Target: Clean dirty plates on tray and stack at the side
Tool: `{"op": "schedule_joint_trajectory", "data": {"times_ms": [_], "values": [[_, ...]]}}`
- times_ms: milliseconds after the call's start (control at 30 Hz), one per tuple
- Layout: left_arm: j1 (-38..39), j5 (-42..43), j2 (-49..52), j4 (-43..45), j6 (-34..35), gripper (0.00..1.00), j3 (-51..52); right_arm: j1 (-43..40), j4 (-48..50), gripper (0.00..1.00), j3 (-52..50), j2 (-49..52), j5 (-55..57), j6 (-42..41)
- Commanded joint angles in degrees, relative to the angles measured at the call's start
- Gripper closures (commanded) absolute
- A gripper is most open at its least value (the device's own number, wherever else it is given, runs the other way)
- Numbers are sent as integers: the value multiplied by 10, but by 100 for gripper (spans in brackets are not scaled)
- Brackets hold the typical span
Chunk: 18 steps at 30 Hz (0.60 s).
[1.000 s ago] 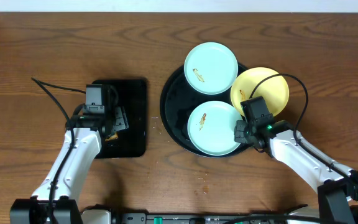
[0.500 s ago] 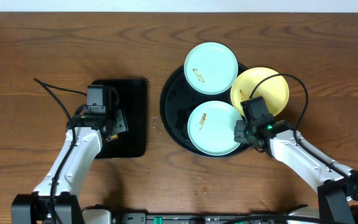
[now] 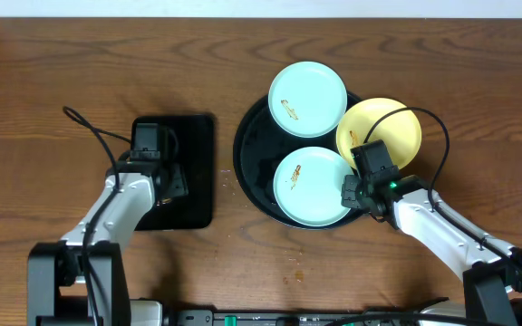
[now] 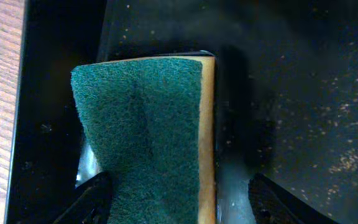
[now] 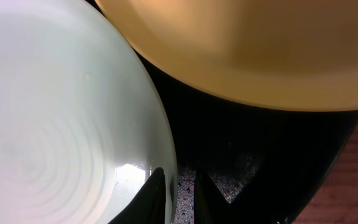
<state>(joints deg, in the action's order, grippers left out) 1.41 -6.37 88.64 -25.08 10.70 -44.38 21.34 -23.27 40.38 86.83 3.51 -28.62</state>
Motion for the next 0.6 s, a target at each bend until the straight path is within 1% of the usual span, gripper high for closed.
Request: {"op": "schedule_joint_trajectory", "data": {"times_ms": [0, 367, 567], "values": [[0, -3, 3, 3, 5, 29, 4, 4, 1, 85, -4, 3, 10, 4], [0, -3, -18, 3, 5, 29, -5, 4, 1, 85, -4, 3, 10, 4], [0, -3, -35, 1, 8, 26, -5, 4, 1, 85, -4, 3, 10, 4]]}}
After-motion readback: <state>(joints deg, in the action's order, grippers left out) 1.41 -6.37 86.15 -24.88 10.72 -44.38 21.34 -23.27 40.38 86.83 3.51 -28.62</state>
